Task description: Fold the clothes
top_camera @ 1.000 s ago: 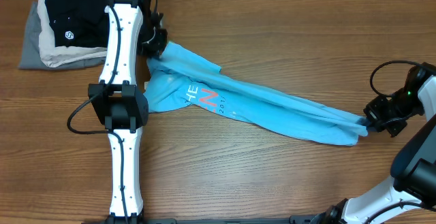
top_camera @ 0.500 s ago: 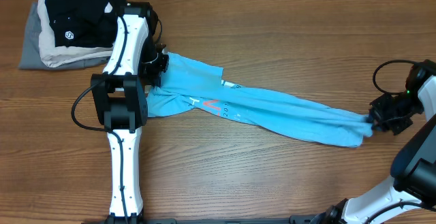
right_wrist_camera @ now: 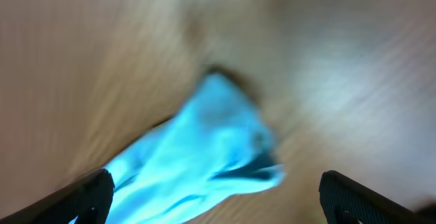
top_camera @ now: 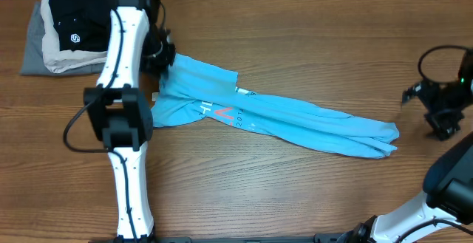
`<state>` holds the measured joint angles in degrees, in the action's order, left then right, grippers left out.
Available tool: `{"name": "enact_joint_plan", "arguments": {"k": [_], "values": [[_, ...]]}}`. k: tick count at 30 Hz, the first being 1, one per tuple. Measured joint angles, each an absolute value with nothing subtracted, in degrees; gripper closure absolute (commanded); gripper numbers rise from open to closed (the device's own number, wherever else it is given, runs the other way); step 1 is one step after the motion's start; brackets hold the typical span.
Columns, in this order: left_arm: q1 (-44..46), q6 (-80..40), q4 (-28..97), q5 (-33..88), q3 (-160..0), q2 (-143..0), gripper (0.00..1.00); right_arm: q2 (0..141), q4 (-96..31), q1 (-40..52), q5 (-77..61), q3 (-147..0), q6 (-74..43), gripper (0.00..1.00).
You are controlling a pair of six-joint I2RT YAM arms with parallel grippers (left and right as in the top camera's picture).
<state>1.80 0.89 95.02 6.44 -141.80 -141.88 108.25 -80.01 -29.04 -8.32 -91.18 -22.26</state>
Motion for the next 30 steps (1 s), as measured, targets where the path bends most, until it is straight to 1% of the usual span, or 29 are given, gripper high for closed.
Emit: {"name": "enact_joint_plan", "arguments": {"k": [3,4,5,7,9,10,11,12,16,19,21,25,28,30], "values": [[2.9,1.8,95.2,9.9,-142.7,-138.6,0.71,108.1,-79.4,-24.2,-11.5,-91.2,-21.2,0.02],[3.5,1.9,95.2,10.5,-142.7,-138.1,0.71,108.1,-78.6,-21.3,-12.3,-90.9,-20.9,0.09],[4.4,2.0,95.2,11.0,-142.7,-137.9,0.72,108.1,-77.8,-18.9,-12.8,-90.6,-20.4,0.22],[6.3,2.1,95.2,11.6,-142.4,-138.3,0.73,108.1,-75.8,-13.4,-13.6,-89.6,-20.4,0.38],[8.1,2.1,95.2,11.9,-142.3,-139.2,0.77,108.1,-72.9,-7.9,-14.2,-87.5,-21.0,0.52],[9.1,2.1,95.2,12.3,-142.3,-139.9,0.8,108.1,-72.1,-6.4,-14.4,-86.8,-21.1,0.64],[10.0,2.2,95.2,12.6,-142.1,-140.6,0.82,108.1,-71.0,-4.2,-14.7,-85.4,-21.5,0.71],[10.8,2.2,95.2,13.0,-142.1,-141.4,0.85,108.1,-69.6,-2.5,-14.9,-84.1,-21.8,0.76],[13.7,2.8,95.4,14.4,-142.0,-145.4,0.92,108.1,-63.6,2.5,-15.1,-77.7,-24.7,0.77],[15.2,3.1,95.8,14.9,-141.8,-148.4,0.96,108.1,-61.0,5.0,-15.1,-73.6,-26.4,0.77],[15.7,3.2,95.9,15.0,-141.7,-150.2,0.96,108.1,-60.6,5.8,-15.1,-71.6,-27.0,0.78],[15.2,3.2,95.9,14.6,-141.6,-152.0,0.92,108.0,-59.2,5.6,-14.9,-67.4,-27.6,0.78],[14.0,1.9,96.4,11.0,-141.0,-152.1,0.91,108.0,-58.0,5.0,-14.6,-64.3,-28.1,0.8],[12.5,0.9,96.6,7.9,-140.0,-152.1,0.92,107.4,-57.3,4.1,-15.1,-63.2,-28.3,0.83]]}}
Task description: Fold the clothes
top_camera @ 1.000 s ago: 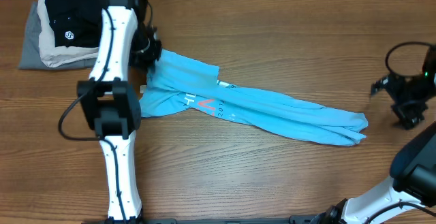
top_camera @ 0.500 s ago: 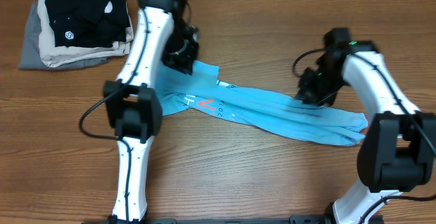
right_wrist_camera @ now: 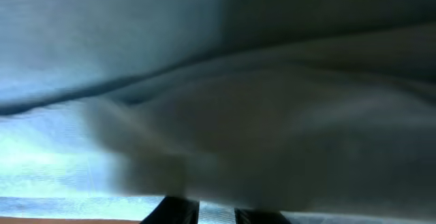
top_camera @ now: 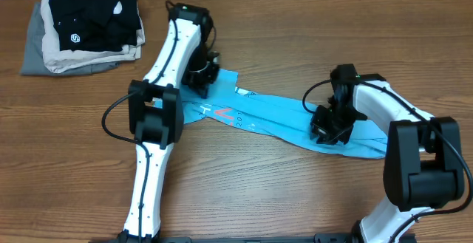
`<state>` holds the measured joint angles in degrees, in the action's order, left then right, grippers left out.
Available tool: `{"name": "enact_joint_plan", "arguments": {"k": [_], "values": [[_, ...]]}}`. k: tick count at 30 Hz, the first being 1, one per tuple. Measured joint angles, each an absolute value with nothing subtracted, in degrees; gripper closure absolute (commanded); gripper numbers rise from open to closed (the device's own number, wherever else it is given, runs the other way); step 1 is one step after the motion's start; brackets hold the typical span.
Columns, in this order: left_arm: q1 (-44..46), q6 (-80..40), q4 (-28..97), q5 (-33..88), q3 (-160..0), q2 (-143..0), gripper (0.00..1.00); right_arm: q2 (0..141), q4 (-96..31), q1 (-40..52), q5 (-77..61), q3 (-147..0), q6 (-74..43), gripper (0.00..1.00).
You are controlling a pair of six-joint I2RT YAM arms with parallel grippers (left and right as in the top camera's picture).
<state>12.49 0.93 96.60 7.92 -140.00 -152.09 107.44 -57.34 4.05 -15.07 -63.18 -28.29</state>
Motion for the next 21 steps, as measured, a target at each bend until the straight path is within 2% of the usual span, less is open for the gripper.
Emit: {"name": "enact_joint_plan", "arguments": {"k": [4,11,15,16,17,19,21], "values": [[8.8,-0.4,97.1,6.6,-137.1,-152.0,0.96,106.8,-57.6,1.9,-15.1,-62.0,-28.4,0.92],[4.2,-2.0,97.1,9.4,-135.7,-151.4,0.95,106.8,-60.4,-3.3,-14.6,-61.7,-28.5,0.94],[3.3,-2.3,94.6,8.5,-135.7,-148.9,0.64,106.8,-60.6,-4.9,-13.8,-61.7,-28.5,0.92],[3.2,-2.4,93.4,8.1,-135.7,-147.8,0.42,106.8,-60.5,-5.1,-13.6,-61.7,-28.5,0.9],[3.0,-2.5,92.3,7.9,-135.7,-146.6,0.29,106.8,-60.4,-5.1,-13.5,-61.7,-28.5,0.89],[3.0,-2.8,90.4,7.8,-135.7,-144.3,0.12,106.8,-60.0,-5.1,-13.5,-61.7,-28.5,0.86],[3.0,-2.8,87.6,7.9,-135.8,-140.9,0.0,106.7,-59.7,-5.1,-13.5,-61.7,-28.5,0.85]]}}
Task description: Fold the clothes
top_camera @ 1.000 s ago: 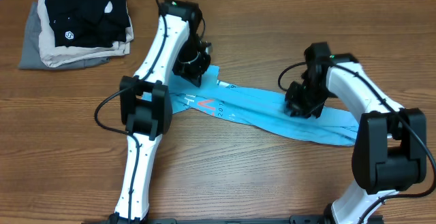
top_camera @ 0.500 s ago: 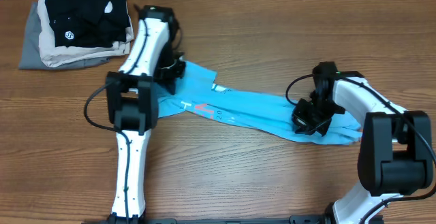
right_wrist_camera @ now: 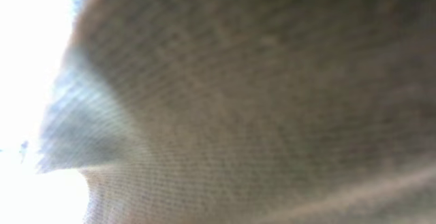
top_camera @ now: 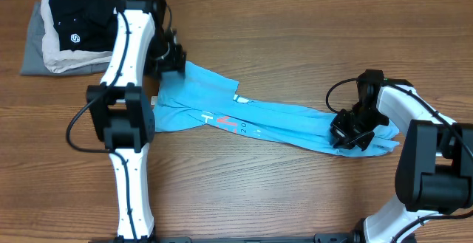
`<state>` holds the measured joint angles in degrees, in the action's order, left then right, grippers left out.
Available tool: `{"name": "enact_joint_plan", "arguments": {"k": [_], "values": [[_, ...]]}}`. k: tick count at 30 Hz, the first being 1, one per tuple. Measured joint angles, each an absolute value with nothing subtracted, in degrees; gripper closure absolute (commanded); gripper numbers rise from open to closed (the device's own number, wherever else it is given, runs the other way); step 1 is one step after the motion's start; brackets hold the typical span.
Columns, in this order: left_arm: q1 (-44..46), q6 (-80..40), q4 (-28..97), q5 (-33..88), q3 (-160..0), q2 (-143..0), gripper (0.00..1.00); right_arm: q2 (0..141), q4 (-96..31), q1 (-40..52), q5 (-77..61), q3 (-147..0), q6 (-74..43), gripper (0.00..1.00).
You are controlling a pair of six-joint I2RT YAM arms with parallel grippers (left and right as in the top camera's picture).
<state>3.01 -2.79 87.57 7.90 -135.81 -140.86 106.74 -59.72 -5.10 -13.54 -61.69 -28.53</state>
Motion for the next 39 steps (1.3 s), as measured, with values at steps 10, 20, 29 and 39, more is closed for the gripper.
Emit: {"name": "enact_joint_plan", "arguments": {"k": [10,20,29,39], "values": [[3.0,-2.3,77.2,11.1,-136.2,-141.9,0.0,106.6,-59.5,-5.1,-13.3,-61.7,-28.5,0.85],[3.0,5.3,71.3,12.2,-136.1,-148.1,0.18,106.6,-59.4,-5.1,-13.3,-61.7,-28.5,0.85],[3.0,9.4,71.8,12.5,-136.1,-149.2,0.69,106.5,-59.3,-5.1,-13.1,-61.6,-28.5,0.85],[3.0,10.7,72.5,13.0,-136.2,-149.9,0.96,106.5,-59.3,-5.1,-13.1,-61.6,-28.5,0.85]]}}
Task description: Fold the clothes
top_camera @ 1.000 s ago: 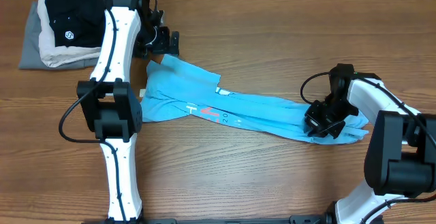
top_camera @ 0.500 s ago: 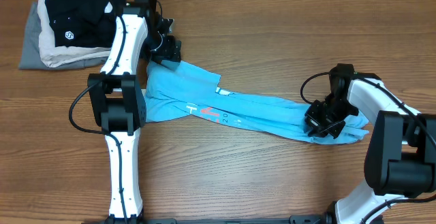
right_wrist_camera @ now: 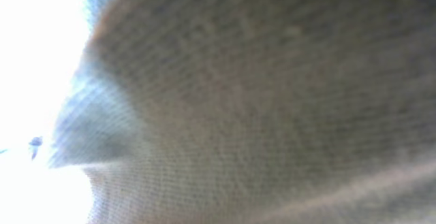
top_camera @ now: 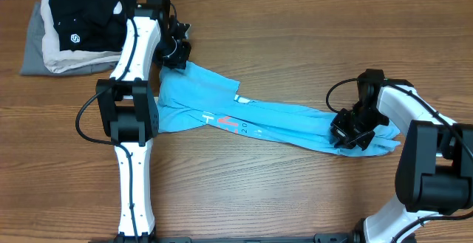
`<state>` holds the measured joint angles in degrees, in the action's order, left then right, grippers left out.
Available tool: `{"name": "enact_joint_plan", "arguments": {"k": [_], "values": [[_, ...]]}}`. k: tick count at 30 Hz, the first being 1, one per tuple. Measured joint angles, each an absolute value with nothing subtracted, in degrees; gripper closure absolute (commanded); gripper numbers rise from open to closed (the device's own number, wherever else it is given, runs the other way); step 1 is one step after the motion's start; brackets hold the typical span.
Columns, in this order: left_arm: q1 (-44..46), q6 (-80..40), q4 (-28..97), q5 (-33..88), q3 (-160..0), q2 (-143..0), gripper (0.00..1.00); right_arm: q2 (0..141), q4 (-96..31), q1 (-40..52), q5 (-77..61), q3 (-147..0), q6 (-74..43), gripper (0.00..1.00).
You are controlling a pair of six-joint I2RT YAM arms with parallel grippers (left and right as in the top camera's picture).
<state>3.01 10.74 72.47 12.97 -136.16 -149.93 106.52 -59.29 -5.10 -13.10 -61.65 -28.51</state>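
Observation:
A light blue shirt (top_camera: 266, 121) lies stretched in a long band across the wooden table (top_camera: 295, 43), its wide end at the left. My left gripper (top_camera: 176, 52) is at that end's far corner, apparently shut on the cloth. Over the narrow right end sits my right gripper (top_camera: 350, 134), pressed into the fabric. The right wrist view is filled by close, blurred shirt weave (right_wrist_camera: 259, 115), which hides the fingers.
A stack of folded clothes (top_camera: 77, 29), black on top of beige and grey, sits at the far left corner just behind the left arm. The right arm's cable loops above the shirt's right end.
The left gripper has shifted slightly right and farther back with the shirt's corner. The right gripper and the shirt's right end have stayed put.
At first the left gripper was at the shirt's left end while the right one stood off the cloth at the right. Then both were farther in over the shirt. After that they were at its two ends, and the shirt now lies stretched between them.

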Motion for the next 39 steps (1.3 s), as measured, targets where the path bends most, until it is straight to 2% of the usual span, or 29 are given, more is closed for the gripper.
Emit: {"name": "enact_joint_plan", "arguments": {"k": [7,14,21,31,39], "values": [[3.0,10.7,77.1,13.1,-138.6,-150.0,0.96,106.5,-59.2,-5.1,-13.1,-61.6,-28.5,0.85],[3.0,10.3,86.3,13.9,-150.0,-149.4,0.96,106.4,-59.1,-5.1,-13.1,-61.5,-28.5,0.85],[3.0,7.5,96.4,14.6,-153.4,-146.3,0.96,106.4,-59.1,-5.1,-13.0,-61.5,-28.5,0.85],[3.0,4.6,96.7,15.5,-153.5,-144.0,0.96,106.3,-59.0,-5.1,-12.6,-61.5,-28.5,0.85],[3.0,3.1,96.5,13.8,-147.4,-133.5,0.96,106.3,-59.0,-5.1,-12.6,-61.5,-28.5,0.85]]}}
